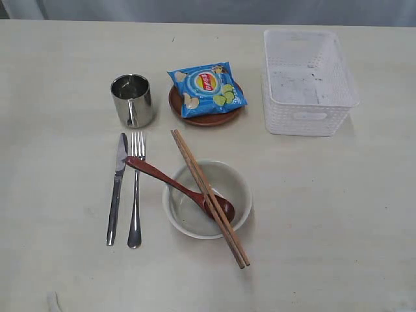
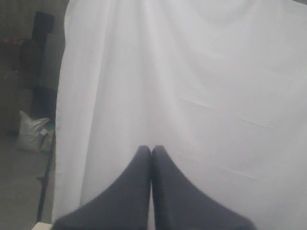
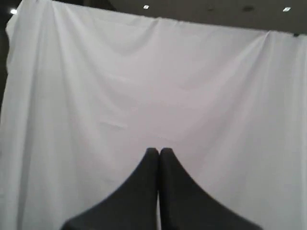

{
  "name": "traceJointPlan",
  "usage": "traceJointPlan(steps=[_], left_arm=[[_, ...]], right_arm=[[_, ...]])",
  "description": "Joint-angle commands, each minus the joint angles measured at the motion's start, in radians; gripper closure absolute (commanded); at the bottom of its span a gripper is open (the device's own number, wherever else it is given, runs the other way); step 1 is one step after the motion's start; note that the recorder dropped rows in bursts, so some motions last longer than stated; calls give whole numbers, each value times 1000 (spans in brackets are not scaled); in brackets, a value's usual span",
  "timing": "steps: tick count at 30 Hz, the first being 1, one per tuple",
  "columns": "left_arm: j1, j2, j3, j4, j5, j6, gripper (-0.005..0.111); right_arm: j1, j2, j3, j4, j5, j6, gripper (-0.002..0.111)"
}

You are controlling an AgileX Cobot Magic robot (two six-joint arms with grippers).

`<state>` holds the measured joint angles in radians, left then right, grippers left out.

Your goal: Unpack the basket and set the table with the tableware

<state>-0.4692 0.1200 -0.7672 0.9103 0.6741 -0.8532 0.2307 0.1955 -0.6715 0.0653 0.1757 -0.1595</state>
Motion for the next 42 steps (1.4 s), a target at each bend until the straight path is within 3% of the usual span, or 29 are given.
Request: traceJointPlan(steps=[1, 5, 10, 16, 20, 24, 35, 42], left_arm=[[164, -4, 32, -185, -73, 149, 107], [337, -33, 32, -434, -116, 353, 107], [399, -68, 39, -569, -133, 393, 107], [400, -75, 99, -674, -155, 439, 107], [400, -75, 114, -687, -170, 451, 107], [400, -75, 114, -687, -170, 485, 107], [343, -75, 114, -672, -170, 487, 107], [343, -78, 114, -681, -163, 487, 107]], right_arm=[[91, -5, 53, -25, 76, -1, 109], [132, -5, 73, -55, 55, -10, 109], [120, -8, 82, -123, 48, 86, 109], [81, 31, 67, -192, -85, 130, 109], [13, 189, 9, -199, 3, 143, 109], [-73, 275, -18, -199, -20, 193, 109], [-136, -69, -28, -339, 171, 313, 109], [-114, -196, -2, -275, 200, 309, 109]])
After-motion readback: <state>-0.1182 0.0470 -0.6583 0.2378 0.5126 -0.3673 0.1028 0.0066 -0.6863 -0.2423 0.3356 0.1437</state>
